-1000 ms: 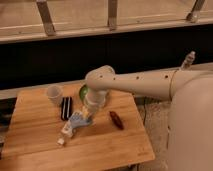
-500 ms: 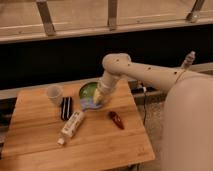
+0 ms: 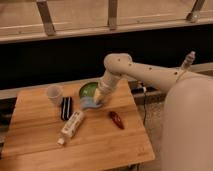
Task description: Place the white sponge in the ceramic bowl
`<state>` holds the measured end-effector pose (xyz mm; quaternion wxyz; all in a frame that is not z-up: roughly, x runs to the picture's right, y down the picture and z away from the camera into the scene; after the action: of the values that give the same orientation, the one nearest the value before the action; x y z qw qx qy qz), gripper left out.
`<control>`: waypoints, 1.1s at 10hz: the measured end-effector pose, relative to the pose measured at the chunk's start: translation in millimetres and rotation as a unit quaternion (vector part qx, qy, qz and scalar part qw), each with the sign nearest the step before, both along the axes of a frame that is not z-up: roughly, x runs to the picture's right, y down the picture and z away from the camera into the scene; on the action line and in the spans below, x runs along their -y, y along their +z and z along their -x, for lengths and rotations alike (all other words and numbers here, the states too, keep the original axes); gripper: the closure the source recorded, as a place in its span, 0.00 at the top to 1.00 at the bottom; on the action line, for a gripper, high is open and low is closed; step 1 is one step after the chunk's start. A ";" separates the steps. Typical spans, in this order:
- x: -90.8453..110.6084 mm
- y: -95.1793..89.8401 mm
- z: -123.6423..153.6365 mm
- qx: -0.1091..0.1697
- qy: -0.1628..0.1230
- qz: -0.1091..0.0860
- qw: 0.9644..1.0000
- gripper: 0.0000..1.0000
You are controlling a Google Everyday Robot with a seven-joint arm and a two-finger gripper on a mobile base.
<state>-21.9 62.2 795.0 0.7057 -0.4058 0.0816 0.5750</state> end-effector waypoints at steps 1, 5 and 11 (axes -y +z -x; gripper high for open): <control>7.8 5.4 -5.7 0.004 0.018 -0.005 1.000 0.00; 56.7 43.0 -29.2 0.040 0.090 -0.020 0.995 0.00; 86.7 79.3 -18.3 0.060 0.111 -0.007 0.992 0.02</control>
<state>-3.6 -24.5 874.3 0.6440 -0.4416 -0.0105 0.6246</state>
